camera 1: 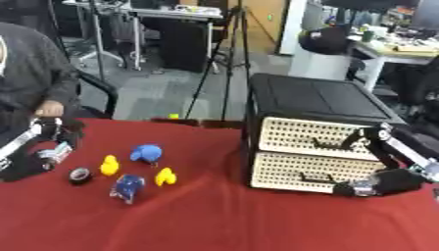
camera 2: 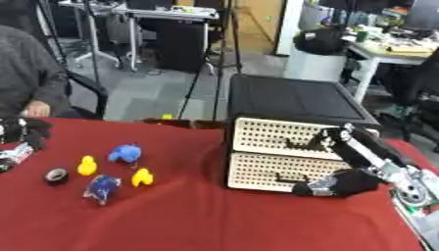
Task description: Pick up objects from table and place into drawer.
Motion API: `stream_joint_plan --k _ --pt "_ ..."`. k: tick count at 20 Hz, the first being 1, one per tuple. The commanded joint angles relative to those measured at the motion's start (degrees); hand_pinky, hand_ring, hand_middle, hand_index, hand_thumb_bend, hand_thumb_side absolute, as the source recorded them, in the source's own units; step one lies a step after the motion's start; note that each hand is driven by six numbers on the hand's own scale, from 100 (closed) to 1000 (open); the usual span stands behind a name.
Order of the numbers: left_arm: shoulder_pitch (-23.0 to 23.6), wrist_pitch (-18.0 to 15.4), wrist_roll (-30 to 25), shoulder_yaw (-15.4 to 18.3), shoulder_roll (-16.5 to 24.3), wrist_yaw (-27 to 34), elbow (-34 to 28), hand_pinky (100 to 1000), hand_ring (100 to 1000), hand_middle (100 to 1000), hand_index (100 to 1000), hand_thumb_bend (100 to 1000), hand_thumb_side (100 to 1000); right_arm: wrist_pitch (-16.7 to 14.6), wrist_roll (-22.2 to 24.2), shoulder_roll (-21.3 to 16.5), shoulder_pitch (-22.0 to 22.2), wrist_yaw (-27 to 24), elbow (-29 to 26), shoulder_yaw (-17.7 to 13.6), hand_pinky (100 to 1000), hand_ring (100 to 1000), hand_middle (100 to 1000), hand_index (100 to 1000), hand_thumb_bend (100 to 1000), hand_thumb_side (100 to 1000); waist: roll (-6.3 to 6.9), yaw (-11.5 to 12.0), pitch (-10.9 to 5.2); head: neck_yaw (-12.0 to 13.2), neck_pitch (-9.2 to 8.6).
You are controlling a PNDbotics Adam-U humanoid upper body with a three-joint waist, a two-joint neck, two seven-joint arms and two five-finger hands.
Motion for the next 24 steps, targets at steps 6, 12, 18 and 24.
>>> stream_joint_plan --k 6,12,18,24 --pt "1.30 2.01 -0.26 1.53 -0.33 2.45 -5.06 609 583 636 818 100 688 -0.29 -1.45 -0.04 -4.67 2.46 9.08 -1.07 100 100 100 674 1000 585 0.96 0.73 -0.42 -0.67 -0.04" --pt "2.30 2.59 -0.84 1.68 -1.22 2.69 -5.93 609 582 636 818 100 698 -0.86 -2.34 0.55 -6.58 3.36 13.03 -1.57 100 100 100 675 1000 584 1.17 1.26 -0.34 -0.98 0.10" --pt "2.49 2.87 -1.29 1.63 -1.68 2.78 -6.26 609 581 636 819 100 702 -1.28 -2.49 0.81 -7.54 3.95 15.00 -1.57 100 100 100 675 1000 577 1.24 1.67 -0.24 -1.18 0.12" --pt "2.70 2.91 -1.58 1.54 -2.10 2.80 -6.48 609 581 635 819 100 704 -1.38 -2.48 1.09 -8.52 4.69 17.04 -1.66 100 100 100 676 1000 568 1.50 2.16 -0.01 -1.43 0.09"
